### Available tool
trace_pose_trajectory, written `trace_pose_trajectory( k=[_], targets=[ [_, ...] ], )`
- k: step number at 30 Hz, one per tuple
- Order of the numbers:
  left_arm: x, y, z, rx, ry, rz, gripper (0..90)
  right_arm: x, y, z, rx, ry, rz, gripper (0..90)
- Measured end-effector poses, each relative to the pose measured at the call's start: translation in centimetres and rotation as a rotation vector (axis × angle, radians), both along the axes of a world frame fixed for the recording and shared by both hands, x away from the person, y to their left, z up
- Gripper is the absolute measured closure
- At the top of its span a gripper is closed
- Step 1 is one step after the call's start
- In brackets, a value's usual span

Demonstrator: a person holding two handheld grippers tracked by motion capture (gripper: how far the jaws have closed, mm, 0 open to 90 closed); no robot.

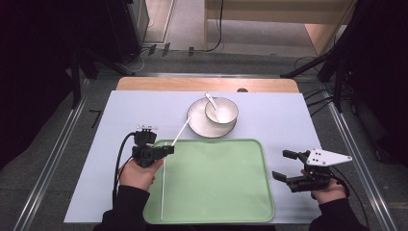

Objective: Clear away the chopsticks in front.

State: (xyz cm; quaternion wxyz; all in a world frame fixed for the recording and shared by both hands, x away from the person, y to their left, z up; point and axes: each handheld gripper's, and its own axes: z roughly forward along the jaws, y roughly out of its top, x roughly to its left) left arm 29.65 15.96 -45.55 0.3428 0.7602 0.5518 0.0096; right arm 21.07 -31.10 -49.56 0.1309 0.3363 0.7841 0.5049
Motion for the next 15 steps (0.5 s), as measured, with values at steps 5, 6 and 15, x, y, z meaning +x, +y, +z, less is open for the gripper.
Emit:
trace_pose_trajectory(
  k=[5, 6, 15],
  targets=[
    [-1.9, 0.4, -0.8, -0.013, 0.021, 0.012, 85.4, 0.2, 0.2, 0.1, 0.000, -0.002, 0.010, 14.0],
    [-2.2, 0.5, -0.9, -0.015, 0.024, 0.014, 85.4, 0.2, 0.2, 0.0, 0.000, -0.004, 0.011, 14.0],
    [-4.3, 2.5, -2.9, -0.010, 0.092, 0.076, 85.2, 0.3, 0.2, 0.1, 0.001, -0.007, 0.013, 14.0]
  ],
)
